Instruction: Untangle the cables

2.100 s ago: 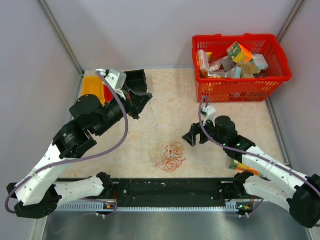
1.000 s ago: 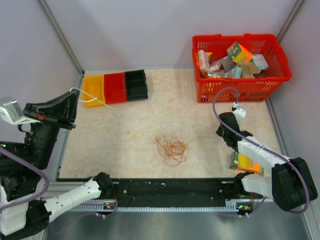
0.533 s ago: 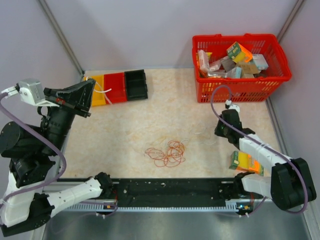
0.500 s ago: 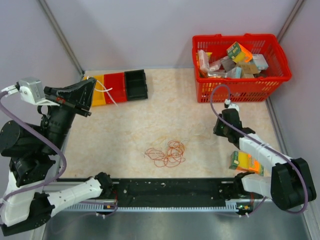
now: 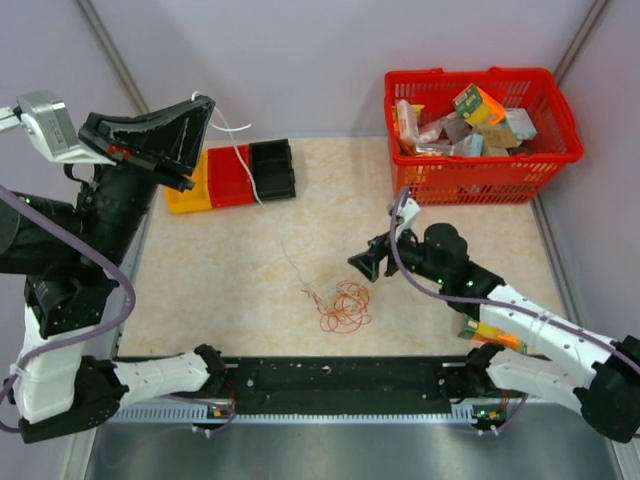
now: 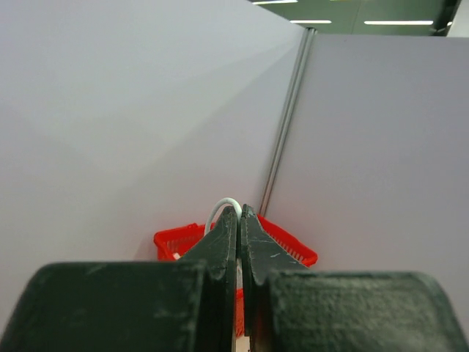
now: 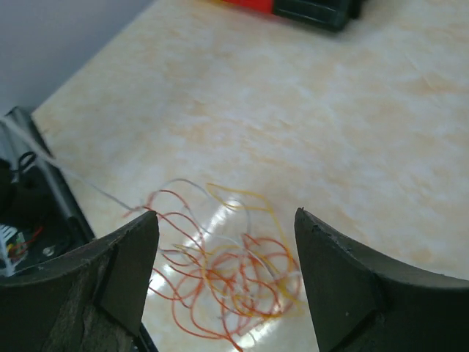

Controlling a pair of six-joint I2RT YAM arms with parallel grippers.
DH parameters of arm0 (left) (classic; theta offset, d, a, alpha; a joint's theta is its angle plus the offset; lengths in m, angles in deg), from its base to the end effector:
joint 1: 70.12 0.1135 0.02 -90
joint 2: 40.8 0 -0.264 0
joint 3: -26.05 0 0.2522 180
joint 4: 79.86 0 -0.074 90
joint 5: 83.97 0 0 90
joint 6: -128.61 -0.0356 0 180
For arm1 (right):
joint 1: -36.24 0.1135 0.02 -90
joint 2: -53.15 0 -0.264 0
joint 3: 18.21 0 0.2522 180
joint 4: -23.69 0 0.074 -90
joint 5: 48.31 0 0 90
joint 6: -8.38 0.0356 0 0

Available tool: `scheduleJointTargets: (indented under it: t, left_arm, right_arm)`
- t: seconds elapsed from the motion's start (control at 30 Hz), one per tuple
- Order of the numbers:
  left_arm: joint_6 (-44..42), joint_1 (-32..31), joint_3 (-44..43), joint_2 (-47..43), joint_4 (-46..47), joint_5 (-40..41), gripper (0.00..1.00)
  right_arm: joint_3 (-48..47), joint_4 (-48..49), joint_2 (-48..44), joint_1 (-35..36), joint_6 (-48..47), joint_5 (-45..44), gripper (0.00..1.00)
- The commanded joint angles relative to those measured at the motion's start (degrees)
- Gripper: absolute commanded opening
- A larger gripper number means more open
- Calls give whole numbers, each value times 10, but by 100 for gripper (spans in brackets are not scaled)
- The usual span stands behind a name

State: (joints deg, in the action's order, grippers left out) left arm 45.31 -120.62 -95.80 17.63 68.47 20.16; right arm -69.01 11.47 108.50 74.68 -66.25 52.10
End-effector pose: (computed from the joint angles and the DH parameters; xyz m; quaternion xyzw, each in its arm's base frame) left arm 0.0620 -0.0615 0.6211 0.0805 0.4882 -0.3624 0.7898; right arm 0.1728 0.1453 0.2792 -0.2129 0.7724 0.3337 0.4967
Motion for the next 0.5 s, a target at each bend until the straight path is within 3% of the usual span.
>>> scheduleJointTargets:
  t: [0.0,0.17,0.3,0.47]
  left_arm:
    - [0,0,-40,11,65,-40,0]
    - [-3,0,-80,32,75,-60,0]
    - [-5,0,-129,55,53,-73,0]
    - [-5,0,-124,50,53,-83,0]
  right_arm:
    - [-11,200,61,80,-32,88,74]
    - [-97,253,189,158,-32,88,72]
    - [-119,302,237,215,-40,67,72]
    - [-173,273,273,223,-21,4,63]
